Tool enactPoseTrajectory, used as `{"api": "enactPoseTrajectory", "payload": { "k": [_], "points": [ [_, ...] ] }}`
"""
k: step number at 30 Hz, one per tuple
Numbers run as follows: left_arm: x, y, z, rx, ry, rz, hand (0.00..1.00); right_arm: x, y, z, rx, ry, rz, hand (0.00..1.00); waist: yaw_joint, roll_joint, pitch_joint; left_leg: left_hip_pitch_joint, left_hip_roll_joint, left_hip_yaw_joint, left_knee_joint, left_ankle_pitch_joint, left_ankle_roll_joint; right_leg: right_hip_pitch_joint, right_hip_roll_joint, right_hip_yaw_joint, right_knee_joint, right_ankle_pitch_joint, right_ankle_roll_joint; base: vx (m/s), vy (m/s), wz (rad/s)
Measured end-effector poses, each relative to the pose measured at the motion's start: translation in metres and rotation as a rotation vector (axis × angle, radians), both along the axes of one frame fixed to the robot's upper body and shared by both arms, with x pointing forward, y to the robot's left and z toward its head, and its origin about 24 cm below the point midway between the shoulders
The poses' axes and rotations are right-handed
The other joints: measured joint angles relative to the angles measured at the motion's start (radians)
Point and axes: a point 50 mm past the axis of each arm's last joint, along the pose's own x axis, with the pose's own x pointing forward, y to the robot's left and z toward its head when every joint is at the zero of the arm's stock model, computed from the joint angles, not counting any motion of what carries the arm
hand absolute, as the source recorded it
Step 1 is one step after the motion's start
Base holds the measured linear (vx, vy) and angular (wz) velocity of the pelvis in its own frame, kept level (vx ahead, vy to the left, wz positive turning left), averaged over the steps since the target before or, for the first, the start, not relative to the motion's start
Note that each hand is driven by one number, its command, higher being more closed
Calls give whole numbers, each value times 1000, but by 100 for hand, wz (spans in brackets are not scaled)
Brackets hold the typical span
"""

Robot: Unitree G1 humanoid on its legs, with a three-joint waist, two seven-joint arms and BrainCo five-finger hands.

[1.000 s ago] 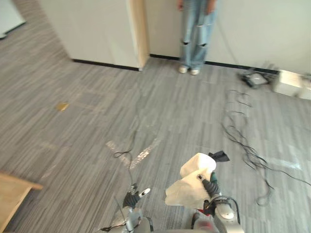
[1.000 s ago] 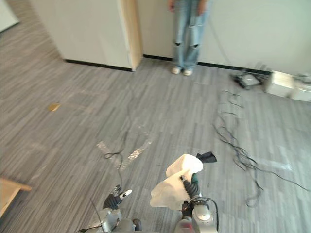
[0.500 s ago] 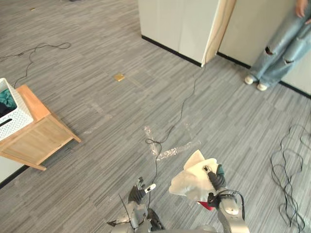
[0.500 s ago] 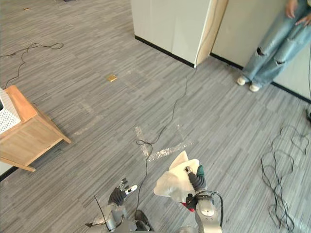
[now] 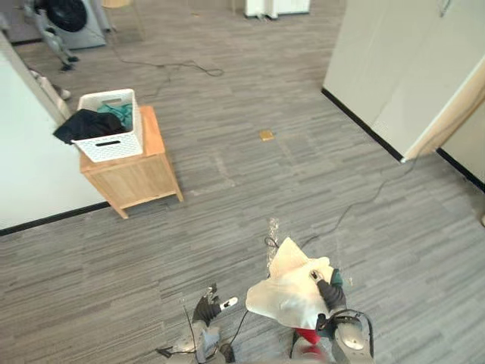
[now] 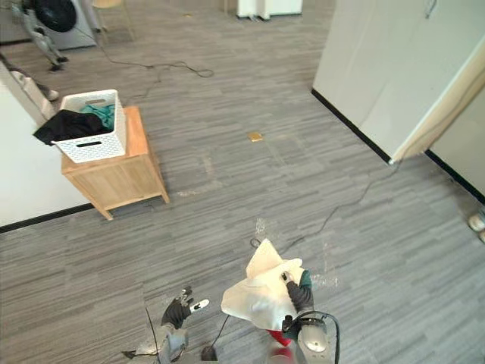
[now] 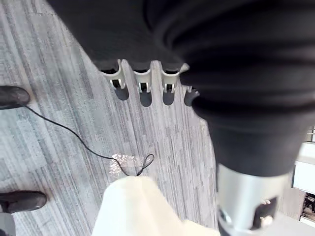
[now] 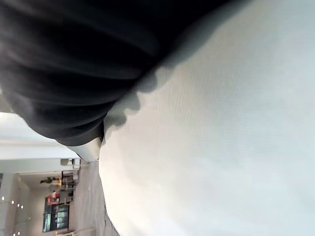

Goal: Tidy the bed and pick cloth on bed and put in laundry

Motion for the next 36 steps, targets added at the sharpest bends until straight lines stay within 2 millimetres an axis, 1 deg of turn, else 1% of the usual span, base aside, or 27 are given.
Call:
{"api": "enactPoseTrajectory", "payload": {
  "k": [1, 3, 4, 5, 7, 10, 14, 15, 16, 17, 19, 21, 22, 23, 24, 25, 26, 27, 28, 29, 30, 31, 32, 33, 34, 35, 36],
  "points": [
    [2, -3, 1, -9, -9, 0, 0, 0, -1, 0, -4, 0, 2, 100, 0, 4, 0, 12, 16, -3, -27, 19, -16, 14, 19, -14, -17, 5, -8, 4, -157, 18],
    [3, -4, 2, -11, -12, 0, 0, 0, 0, 0, 0, 0, 0, 100, 0, 3, -4, 16, 35, -13, -44, 32, -25, 32, 42, -31, -40, 12, -16, 15, -135, 19],
    [3, -4, 2, -10, -13, 1, 0, 0, 0, 0, 0, 0, -5, 100, 2, -3, -3, 19, 42, -21, -44, 35, -23, 47, 49, -43, -51, 17, -21, 64, -125, 25],
    [3, -4, 2, -9, -13, -3, 0, -1, -1, -1, -2, 3, -12, 100, 1, -7, 0, 21, 43, -32, -44, 36, -20, 60, 49, -56, -60, 23, -30, 73, -78, 28],
    [3, -6, 2, -8, -13, -11, 0, -6, -5, -3, 7, 15, -53, 100, 1, -13, -3, 24, 38, -52, -43, 42, -14, 85, 44, -79, -74, 26, -32, 78, -16, 34],
    [4, -7, 2, 3, -16, -11, 0, -8, -5, -7, 33, 34, -84, 100, 3, -15, -5, 22, 24, -57, -40, 42, -14, 97, 40, -87, -90, 29, -27, 82, 17, 17],
    [4, -1, 2, 24, -16, -21, 0, -8, 0, -11, 73, 44, -95, 100, 2, -9, -4, 10, 13, -38, -39, 42, -14, 83, 28, -83, -86, 31, -26, 18, 16, -1],
    [4, -1, 3, 23, -19, -21, 0, -6, 0, -11, 75, 47, -94, 100, 2, -8, -3, 8, 13, -33, -39, 42, -14, 71, 26, -79, -69, 26, -26, -20, 20, -14],
    [6, -3, 5, 19, -33, -26, 0, -3, 1, -11, 78, 42, -90, 100, 1, -8, -2, 0, 13, -24, -39, 42, -14, 33, 21, -66, -15, 3, -29, -36, 8, -16],
    [8, -3, 6, 18, -40, -26, 0, -1, 1, -10, 78, 37, -87, 100, 1, -7, -2, -3, 13, -19, -38, 42, -14, 13, 19, -57, 14, -5, -33, -46, 7, -16],
    [7, -2, 6, 20, -38, -24, 0, 2, 3, -9, 80, 27, -77, 100, 0, -4, 0, 3, 15, -5, -38, 42, -14, -8, 18, -47, 53, -22, -36, -44, -12, -18],
    [7, 1, 5, 25, -37, -19, 0, 3, 5, -8, 80, 26, -65, 100, -2, -2, 2, 7, 16, -1, -38, 42, -14, -13, 17, -45, 66, -34, -37, -58, -29, -12],
    [7, 6, 5, 30, -35, 3, 0, 3, 8, -8, 82, 27, -51, 100, -2, 2, 3, 10, 23, 7, -38, 39, -17, -7, 25, -45, 57, -35, -37, -60, -54, -8],
    [7, 4, 5, 17, -34, 21, 0, 3, 7, -8, 75, 27, -42, 100, -3, 15, 10, 2, 44, 17, -9, 0, -23, -2, 40, -51, 64, -53, -39, -39, -70, -12],
    [5, 6, 5, 18, -30, 37, 0, 2, 8, -9, 73, 30, -26, 100, -1, 28, 22, -13, 64, 25, 36, -28, -40, -7, 51, -57, 107, -80, -51, -26, -163, -14],
    [2, 13, 4, 16, -27, 81, 0, -1, 12, -10, 69, 39, 8, 100, 9, 23, 24, -63, 124, 41, 203, -91, -67, 0, 83, -71, 198, -157, -85, 14, -184, -12],
    [0, 16, 5, 17, -28, 90, 0, -1, 14, -9, 71, 38, 15, 100, 12, 14, 26, -91, 143, 42, 296, -110, -58, 15, 93, -75, 196, -191, -101, 4, -246, 4],
    [0, 17, 6, 4, -30, 112, 0, 2, 13, -7, 60, 22, 30, 100, 2, 35, 60, -212, 229, 64, 609, -144, -27, 57, 121, -85, 179, -237, -126, 2, -181, 0],
    [3, 10, 10, -29, -52, 122, 0, 2, 7, -6, 32, 19, 37, 100, 9, 37, 63, -278, 285, 74, 780, -91, 13, 73, 134, -73, 171, -235, -134, -1, -147, -7],
    [3, 8, 10, -38, -52, 126, 0, 3, 6, -5, 26, 14, 43, 100, 12, 39, 73, -315, 290, 61, 838, -75, 3, 80, 135, -59, 169, -234, -137, 56, -68, -34],
    [3, 0, 10, -64, -50, 122, 0, 5, -1, -2, 0, 3, 46, 100, 14, 64, 74, -356, 266, 35, 890, -92, -41, 79, 125, -38, 166, -236, -137, 139, 2, -46],
    [4, -6, 11, -84, -56, 104, 0, 8, -4, 0, -14, -10, 50, 100, 16, 77, 80, -378, 227, 34, 882, -122, -40, 81, 110, -14, 148, -237, -136, 168, 28, -49],
    [4, -7, 12, -89, -59, 98, 0, 10, -4, 2, -14, -16, 53, 100, 17, 80, 84, -387, 204, 38, 859, -137, -42, 91, 107, 3, 130, -236, -137, 263, 45, -46],
    [5, -7, 13, -93, -66, 92, 0, 14, -2, 3, -11, -27, 59, 100, 17, 75, 87, -397, 148, 50, 762, -143, -40, 112, 95, 17, 80, -232, -143, 357, 42, -30],
    [7, -8, 16, -100, -84, 90, 0, 17, 0, 7, -9, -44, 65, 100, 25, 66, 84, -405, 87, 49, 584, -135, -39, 116, 80, 26, 47, -232, -143, 372, 53, -24],
    [9, -10, 18, -105, -98, 83, 0, 20, 0, 9, -9, -58, 67, 100, 31, 66, 84, -415, 66, 49, 493, -132, -41, 118, 79, 26, 32, -231, -143, 392, 114, -19],
    [9, -12, 20, -113, -107, 74, 0, 26, 3, 13, -9, -81, 79, 100, 32, 65, 85, -429, 44, 40, 340, -93, -33, 129, 80, 27, 4, -232, -129, 410, 169, -27]
  ]
}}
